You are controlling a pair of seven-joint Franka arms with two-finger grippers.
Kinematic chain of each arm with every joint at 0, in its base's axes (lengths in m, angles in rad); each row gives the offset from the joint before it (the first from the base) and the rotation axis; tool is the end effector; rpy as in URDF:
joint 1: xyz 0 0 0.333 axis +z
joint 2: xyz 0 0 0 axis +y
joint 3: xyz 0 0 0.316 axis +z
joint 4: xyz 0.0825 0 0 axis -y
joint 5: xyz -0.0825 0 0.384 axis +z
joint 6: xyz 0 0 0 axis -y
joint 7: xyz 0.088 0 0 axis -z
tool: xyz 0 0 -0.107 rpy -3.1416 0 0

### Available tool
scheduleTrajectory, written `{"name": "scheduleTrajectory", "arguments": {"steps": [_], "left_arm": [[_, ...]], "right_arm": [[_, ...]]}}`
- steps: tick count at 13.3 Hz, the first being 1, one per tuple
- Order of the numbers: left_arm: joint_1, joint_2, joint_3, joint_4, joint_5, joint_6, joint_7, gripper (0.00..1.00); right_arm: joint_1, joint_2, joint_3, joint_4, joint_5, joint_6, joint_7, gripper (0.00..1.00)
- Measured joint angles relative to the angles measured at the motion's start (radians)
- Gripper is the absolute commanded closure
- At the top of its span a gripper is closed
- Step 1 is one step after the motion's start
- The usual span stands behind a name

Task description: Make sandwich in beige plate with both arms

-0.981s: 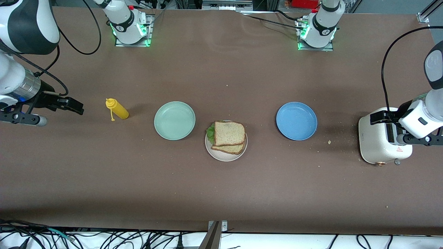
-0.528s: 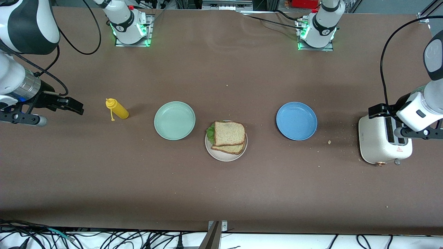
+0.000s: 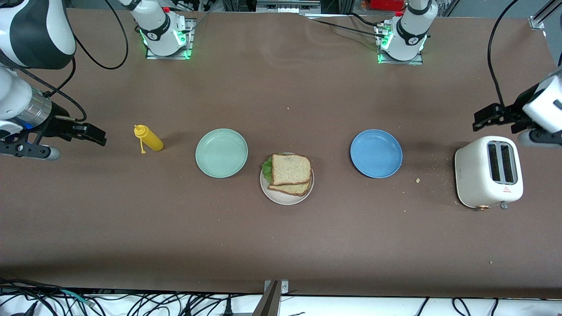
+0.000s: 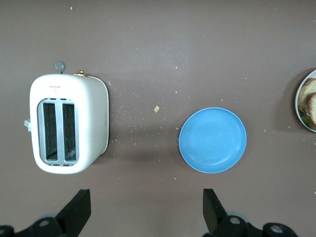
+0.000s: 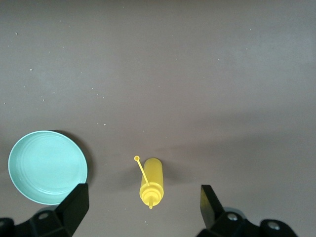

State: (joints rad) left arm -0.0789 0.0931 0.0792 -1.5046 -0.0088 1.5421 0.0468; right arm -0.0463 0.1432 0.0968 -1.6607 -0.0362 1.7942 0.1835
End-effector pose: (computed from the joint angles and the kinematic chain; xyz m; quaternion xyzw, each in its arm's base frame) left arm 0.5794 -0.0030 0.6005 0.9993 -0.0233 -0.0276 0.0014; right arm 0.6058 0.0244 0.5181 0.9980 -0.0628 -0.0032 0.0112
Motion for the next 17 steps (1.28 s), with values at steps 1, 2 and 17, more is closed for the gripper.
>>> {"name": "scheduleTrajectory", "arguments": {"steps": [1, 2, 17], "left_arm": [[-0.007, -0.022, 0.001, -0.004, 0.000, -0.019, 0.000, 0.00], [-0.012, -0.039, 0.001, -0.009, 0.000, -0.039, 0.000, 0.00], [-0.017, -0.054, 0.004, -0.041, 0.002, -0.101, 0.000, 0.00]], "right_arm": [[0.000, 0.000, 0.000, 0.000, 0.000, 0.000, 0.000, 0.00], [0.000, 0.000, 0.000, 0.000, 0.000, 0.000, 0.000, 0.00], [0.000, 0.000, 0.000, 0.000, 0.000, 0.000, 0.000, 0.00]]}}
